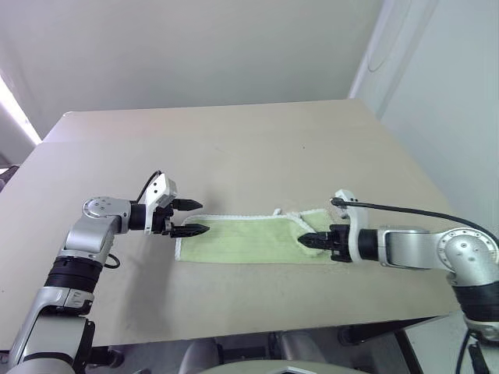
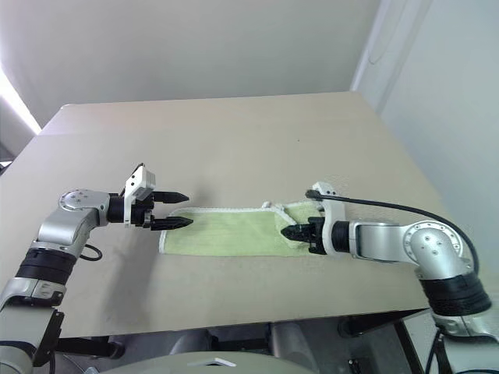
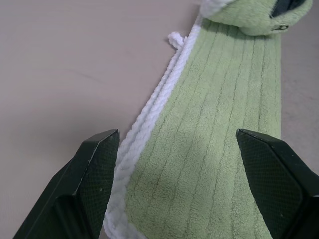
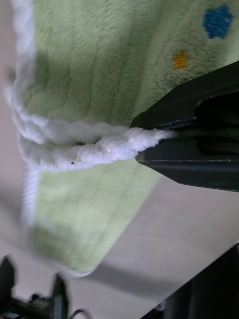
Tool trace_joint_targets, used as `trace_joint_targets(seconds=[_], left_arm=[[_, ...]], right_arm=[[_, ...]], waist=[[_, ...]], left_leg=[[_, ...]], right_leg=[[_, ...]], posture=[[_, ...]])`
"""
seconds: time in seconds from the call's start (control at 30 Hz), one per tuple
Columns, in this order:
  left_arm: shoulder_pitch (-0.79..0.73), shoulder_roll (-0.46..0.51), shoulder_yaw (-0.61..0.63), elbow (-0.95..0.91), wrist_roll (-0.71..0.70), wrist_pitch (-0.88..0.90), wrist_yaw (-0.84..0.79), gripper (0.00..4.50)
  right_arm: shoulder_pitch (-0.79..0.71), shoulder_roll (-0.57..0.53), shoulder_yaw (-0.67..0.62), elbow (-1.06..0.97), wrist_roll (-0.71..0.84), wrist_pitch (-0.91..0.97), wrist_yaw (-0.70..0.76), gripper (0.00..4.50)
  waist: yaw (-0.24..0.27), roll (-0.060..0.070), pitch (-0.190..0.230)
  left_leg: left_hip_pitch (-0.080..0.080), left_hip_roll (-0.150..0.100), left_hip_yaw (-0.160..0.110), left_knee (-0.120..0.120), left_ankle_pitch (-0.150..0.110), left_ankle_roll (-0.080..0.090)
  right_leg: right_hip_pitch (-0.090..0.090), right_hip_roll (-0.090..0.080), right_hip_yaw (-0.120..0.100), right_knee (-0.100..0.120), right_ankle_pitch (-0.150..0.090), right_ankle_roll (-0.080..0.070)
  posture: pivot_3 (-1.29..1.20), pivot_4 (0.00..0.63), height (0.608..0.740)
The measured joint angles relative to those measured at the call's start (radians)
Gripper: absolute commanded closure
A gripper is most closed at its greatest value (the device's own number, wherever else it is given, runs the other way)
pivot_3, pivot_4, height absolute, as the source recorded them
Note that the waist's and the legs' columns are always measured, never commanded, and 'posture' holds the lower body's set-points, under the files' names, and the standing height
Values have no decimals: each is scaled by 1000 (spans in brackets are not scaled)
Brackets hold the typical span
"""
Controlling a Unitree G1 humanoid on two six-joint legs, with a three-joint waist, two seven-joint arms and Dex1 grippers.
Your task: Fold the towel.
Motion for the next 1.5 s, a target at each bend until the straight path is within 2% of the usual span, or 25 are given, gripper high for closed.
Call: trace_joint_targets(seconds=[0.2, 0.47, 0.6, 0.8, 0.93, 1.07, 1.13, 1.23, 1.37, 1.5], left_arm=[[2, 1, 0, 0, 0, 1, 2, 526], [4, 1, 0, 0, 0, 2, 4, 526], [13, 1, 0, 0, 0, 3, 4, 526], [10, 2, 9, 1, -4, 29, 6, 526], [-4, 13, 34, 1, -26, 105, 11, 526], [-17, 44, 64, 3, -44, 206, 30, 526], [-19, 62, 69, 17, -43, 236, 48, 526], [-20, 76, 75, 27, -43, 292, 74, 526], [9, 127, 73, 6, -43, 375, 75, 526], [47, 161, 71, -35, -48, 453, 70, 526]], right_arm=[[-42, 67, 48, 14, -8, 11, -31, 4477], [-50, 113, 83, -27, -114, 33, 14, 4477], [-35, 138, 89, -46, -174, 34, 45, 3513], [-35, 184, 85, -53, -206, 36, 58, 1386], [-38, 193, 23, -57, -141, 21, 97, 1386], [-53, 138, -80, -88, -90, -13, 178, 1386], [-53, 116, -118, -106, -159, -56, 233, 1386], [-42, 77, -106, -114, -384, -160, 337, 1386], [57, 42, 54, -142, -770, -399, 540, 1386], [126, 55, 168, -142, -977, -543, 683, 1386]], waist=[[0, 0, 0], [0, 0, 0], [0, 0, 0], [0, 0, 0], [-1, 0, 0], [-1, 0, 0], [-1, 0, 0], [0, 0, 0], [-3, 0, 0], [-1, 0, 0]], left_leg=[[0, 0, 0, 0, 0, 0], [0, 0, 0, 0, 0, 0], [0, 0, 0, 0, 0, 0], [0, 0, 0, 0, 0, 0], [1, 0, 0, 0, 0, 0], [1, 0, -1, 0, 0, 0], [1, 0, -1, 0, 0, 0], [2, 0, -1, 0, 0, 0], [1, 0, -1, 0, 0, 0], [1, 0, -1, 1, 0, 0]], right_leg=[[0, 0, 0, -1, 0, 0], [0, 0, 0, 0, 0, 0], [0, 0, 0, 0, 0, 0], [0, 0, 0, 0, 0, 0], [0, 0, 0, 0, 0, 1], [0, 0, -1, 0, 1, 2], [0, 0, -1, -1, 1, 1], [0, 0, -1, 0, 0, 1], [-2, 0, -1, -1, 1, 2], [-3, -1, -1, 0, 1, 2]], posture=[[0, 0, 712], [0, 0, 712], [0, 0, 712], [0, 0, 712], [0, 0, 712], [0, 0, 712], [0, 0, 712], [0, 0, 712], [0, 0, 712], [0, 0, 712]])
